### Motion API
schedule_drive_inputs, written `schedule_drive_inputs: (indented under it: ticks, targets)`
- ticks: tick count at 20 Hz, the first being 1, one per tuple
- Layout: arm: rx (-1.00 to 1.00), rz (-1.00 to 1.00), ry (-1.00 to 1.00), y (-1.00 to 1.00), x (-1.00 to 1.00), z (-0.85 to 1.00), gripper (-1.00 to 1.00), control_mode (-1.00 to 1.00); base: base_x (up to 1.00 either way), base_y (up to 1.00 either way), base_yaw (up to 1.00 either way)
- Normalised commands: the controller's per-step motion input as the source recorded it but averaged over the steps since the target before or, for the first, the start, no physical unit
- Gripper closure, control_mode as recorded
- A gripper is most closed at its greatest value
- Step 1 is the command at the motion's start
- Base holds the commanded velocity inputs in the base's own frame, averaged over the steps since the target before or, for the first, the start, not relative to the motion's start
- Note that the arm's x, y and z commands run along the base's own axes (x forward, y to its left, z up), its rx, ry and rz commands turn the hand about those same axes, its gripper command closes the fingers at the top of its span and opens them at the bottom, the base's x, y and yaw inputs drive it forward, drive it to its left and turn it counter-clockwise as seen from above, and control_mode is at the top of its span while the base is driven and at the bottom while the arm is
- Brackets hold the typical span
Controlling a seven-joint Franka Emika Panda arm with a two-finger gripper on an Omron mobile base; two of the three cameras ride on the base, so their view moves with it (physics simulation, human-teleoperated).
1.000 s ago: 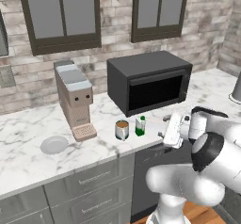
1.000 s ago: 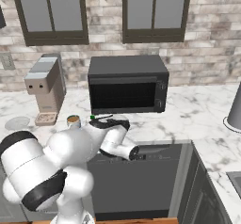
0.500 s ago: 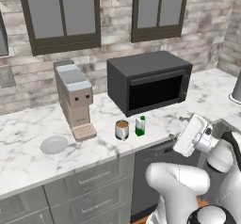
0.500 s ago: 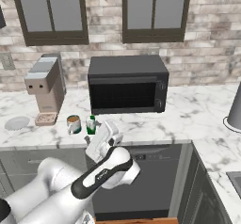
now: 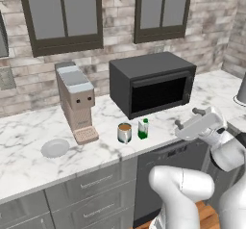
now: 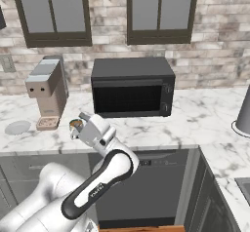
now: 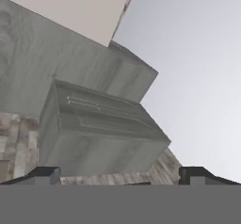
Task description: Take a sugar cube from the saucer and place it inside the coffee. Then, grab milk from the fridge and place it next to the coffee on the counter to sweeten the coffee.
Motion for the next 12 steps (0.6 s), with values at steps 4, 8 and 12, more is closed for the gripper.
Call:
schedule_drive_inputs:
  ticks: [4, 8, 12]
  targets:
    - [0.01, 0.0, 0.0, 0.0, 0.0, 0.0, -1.0, -1.0, 0.0, 0.0, 0.0]
    - [0.0, 0.0, 0.0, 0.0, 0.0, 0.0, -1.0, -1.0, 0.0, 0.0, 0.0]
    - [0.0, 0.0, 0.0, 0.0, -0.02, 0.0, -1.0, -1.0, 0.0, 0.0, 0.0]
